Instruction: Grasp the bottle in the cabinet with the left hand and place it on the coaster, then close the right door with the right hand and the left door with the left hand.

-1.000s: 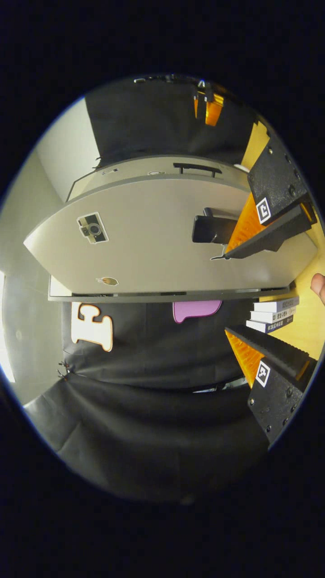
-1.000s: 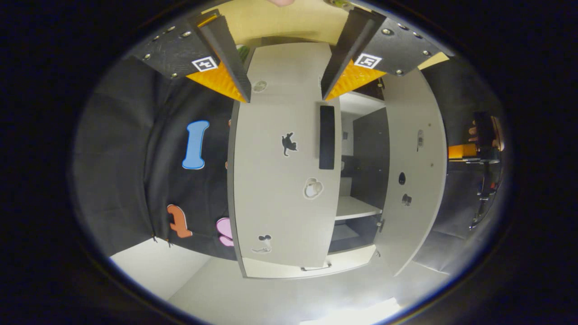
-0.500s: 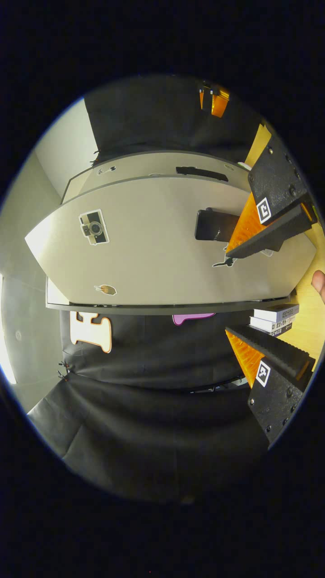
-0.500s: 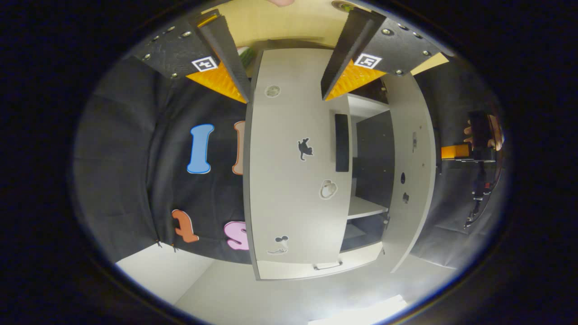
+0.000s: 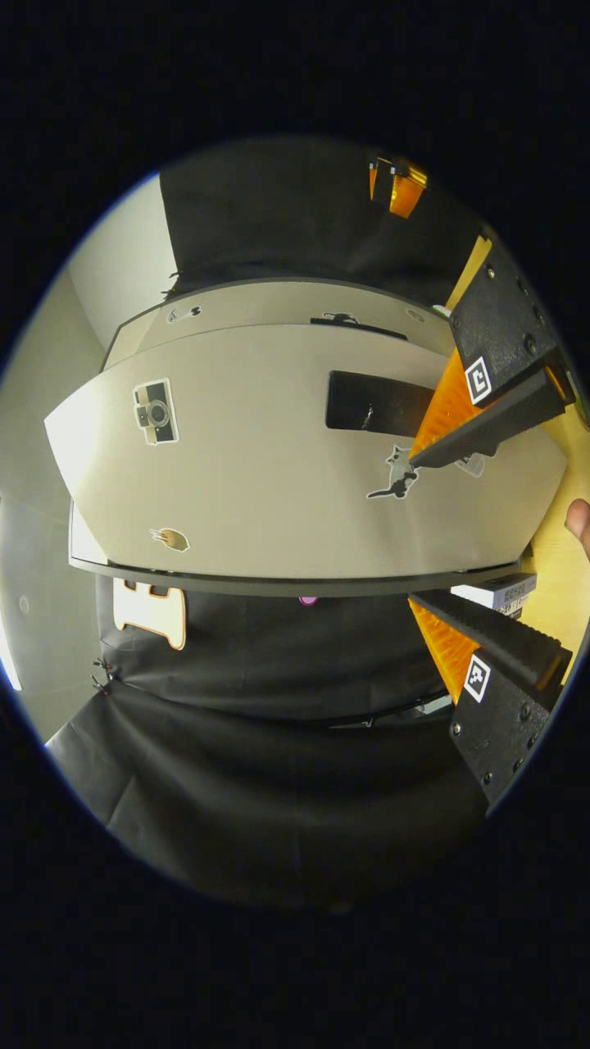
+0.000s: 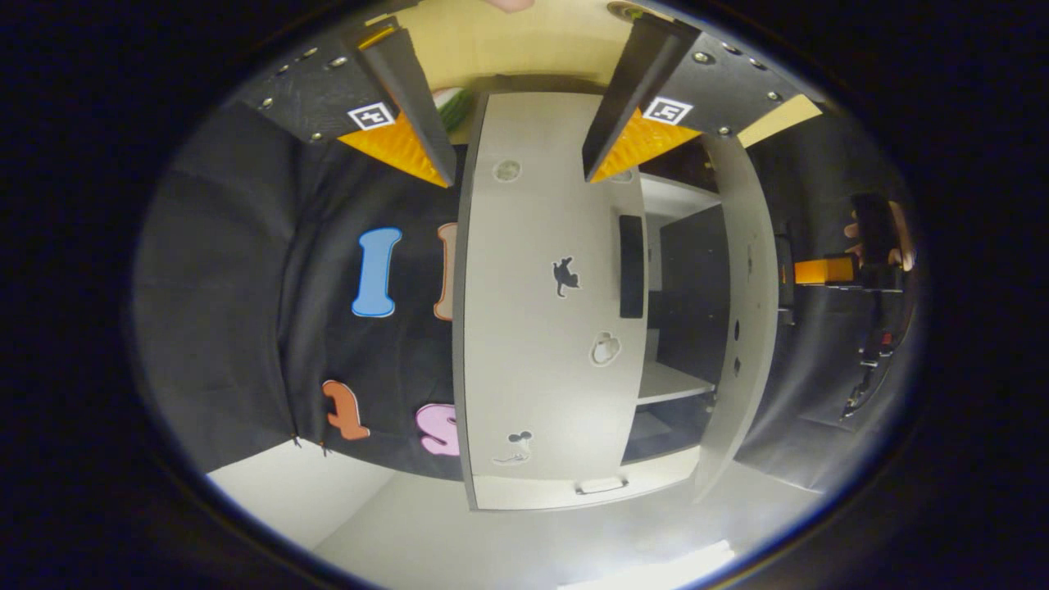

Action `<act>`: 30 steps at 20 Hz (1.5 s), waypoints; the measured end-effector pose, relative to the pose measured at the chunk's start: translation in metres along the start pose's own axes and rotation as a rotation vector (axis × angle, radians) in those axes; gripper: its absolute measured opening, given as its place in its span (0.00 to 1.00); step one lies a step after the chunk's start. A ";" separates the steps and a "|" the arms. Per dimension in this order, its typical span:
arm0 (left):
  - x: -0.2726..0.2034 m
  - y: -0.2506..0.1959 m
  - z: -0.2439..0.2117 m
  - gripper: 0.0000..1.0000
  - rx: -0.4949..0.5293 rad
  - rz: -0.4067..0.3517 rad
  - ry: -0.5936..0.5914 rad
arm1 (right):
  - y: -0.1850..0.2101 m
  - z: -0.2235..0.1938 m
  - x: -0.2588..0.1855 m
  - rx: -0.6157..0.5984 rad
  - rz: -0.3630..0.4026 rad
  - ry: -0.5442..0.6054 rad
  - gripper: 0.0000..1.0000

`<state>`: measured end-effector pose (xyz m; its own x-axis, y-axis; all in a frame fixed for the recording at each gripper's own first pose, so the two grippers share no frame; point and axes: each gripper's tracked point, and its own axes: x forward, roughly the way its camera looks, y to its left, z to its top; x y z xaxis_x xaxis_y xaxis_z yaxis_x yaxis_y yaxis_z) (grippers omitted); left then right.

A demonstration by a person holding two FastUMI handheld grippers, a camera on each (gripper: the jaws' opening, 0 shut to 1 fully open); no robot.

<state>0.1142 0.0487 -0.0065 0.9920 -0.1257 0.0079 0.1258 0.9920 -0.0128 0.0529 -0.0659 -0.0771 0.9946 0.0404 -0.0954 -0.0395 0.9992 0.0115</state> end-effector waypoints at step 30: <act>-0.061 -0.020 -0.001 0.96 0.005 0.062 -0.013 | 0.043 0.062 -0.028 0.045 -0.016 -0.153 0.94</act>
<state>0.0514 0.0364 -0.0079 0.9977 -0.0643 0.0200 0.0645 0.9979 -0.0083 0.0288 -0.0245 -0.0126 0.9982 0.0196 0.0568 -0.0228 0.9982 0.0558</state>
